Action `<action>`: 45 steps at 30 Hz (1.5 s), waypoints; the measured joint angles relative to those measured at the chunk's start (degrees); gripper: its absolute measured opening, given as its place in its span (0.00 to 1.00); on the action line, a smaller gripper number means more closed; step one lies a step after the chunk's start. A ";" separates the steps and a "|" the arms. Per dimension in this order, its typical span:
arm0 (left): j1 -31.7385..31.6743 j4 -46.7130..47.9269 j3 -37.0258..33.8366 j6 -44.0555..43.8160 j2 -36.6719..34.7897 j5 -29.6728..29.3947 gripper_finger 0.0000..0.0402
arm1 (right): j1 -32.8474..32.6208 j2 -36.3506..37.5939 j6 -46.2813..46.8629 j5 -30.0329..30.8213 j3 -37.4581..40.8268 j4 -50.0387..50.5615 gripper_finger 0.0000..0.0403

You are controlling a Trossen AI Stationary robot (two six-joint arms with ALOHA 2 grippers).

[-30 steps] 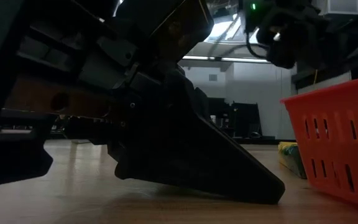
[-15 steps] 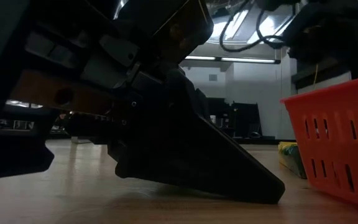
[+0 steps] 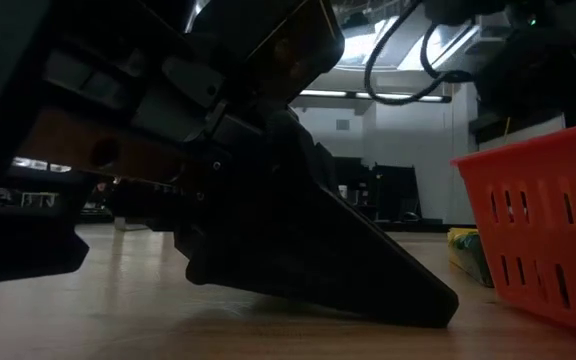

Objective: Pick & Place Office Desk Supplies
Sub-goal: Put the box of crayons into the yellow bin

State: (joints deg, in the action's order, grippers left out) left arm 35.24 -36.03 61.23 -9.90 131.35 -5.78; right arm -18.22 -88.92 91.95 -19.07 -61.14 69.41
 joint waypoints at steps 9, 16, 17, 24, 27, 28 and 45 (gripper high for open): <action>0.00 0.00 0.00 -0.41 0.00 0.13 0.01 | 0.00 -3.24 -4.09 0.07 0.04 -1.23 0.35; 0.00 0.00 0.00 -0.41 0.00 0.24 0.01 | 0.55 -4.70 -6.94 0.21 0.06 -0.99 0.35; 0.00 0.00 0.00 -0.43 0.00 0.25 0.01 | 0.58 -4.70 -6.94 0.24 0.05 -0.65 0.35; 0.00 0.01 0.01 -0.96 0.00 0.31 0.01 | 0.33 -4.70 -6.78 1.73 0.06 3.57 0.32; 0.00 0.01 0.02 -1.30 0.00 0.53 0.01 | 0.33 -4.70 -7.04 1.75 0.06 3.15 0.32; 0.00 0.00 0.02 -1.36 0.00 0.72 0.01 | 0.33 -4.70 -7.11 1.73 0.06 2.87 0.32; 0.02 0.04 0.02 -1.42 0.00 0.87 0.01 | 0.26 -4.70 -6.57 2.29 1.14 -1.98 0.33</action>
State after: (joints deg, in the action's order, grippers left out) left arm 35.27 -35.99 61.25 -11.31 131.35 -4.91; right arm -17.96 -93.62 85.38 -16.78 -60.00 67.43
